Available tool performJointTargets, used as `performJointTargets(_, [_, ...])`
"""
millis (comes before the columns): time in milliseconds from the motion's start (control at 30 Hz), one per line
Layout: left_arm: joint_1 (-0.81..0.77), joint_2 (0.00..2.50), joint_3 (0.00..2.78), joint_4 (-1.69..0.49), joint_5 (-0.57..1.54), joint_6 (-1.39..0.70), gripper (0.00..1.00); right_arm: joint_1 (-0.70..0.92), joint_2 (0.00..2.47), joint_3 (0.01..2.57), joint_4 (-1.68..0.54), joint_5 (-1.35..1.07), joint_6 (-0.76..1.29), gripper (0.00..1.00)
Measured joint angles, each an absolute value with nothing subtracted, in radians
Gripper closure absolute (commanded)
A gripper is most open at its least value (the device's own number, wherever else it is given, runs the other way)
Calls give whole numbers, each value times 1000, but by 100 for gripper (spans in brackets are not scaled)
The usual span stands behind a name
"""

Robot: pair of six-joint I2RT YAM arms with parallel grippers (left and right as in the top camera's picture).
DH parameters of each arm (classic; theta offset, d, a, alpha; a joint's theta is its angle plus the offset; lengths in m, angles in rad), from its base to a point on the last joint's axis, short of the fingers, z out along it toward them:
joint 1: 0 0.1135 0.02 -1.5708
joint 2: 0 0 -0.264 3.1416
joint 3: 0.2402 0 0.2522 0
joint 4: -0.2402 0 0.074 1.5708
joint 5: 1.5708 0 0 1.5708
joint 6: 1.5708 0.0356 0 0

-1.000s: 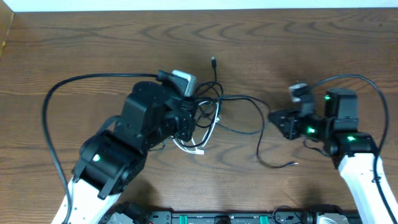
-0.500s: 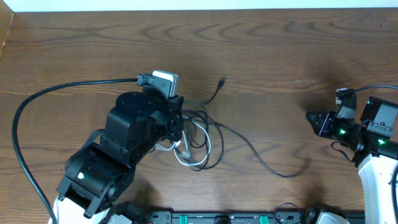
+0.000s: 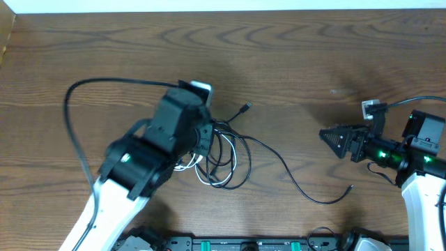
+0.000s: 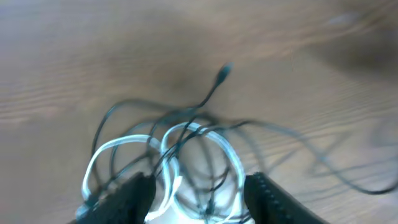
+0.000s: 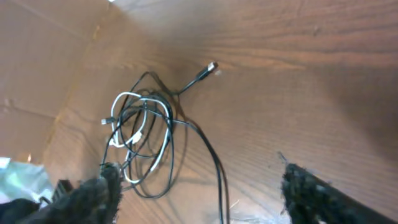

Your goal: Untangle cables

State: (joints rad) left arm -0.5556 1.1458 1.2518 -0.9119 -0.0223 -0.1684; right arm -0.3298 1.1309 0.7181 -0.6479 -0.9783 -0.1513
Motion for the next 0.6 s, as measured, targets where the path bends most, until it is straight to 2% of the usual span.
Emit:
performJointTargets(167, [-556,1285,1252,-950,-83,-159,40,-330,1131,718,-656,-990,-163,14])
performJointTargets(333, [-556,1430,1252,-949,-98,-160,27,-330,1131,718,-667,-994,-166,12])
performJointTargets(600, [-556,1617,1252,-936,-109,-160,27,-330,1131,718,-669,-995,-167,11])
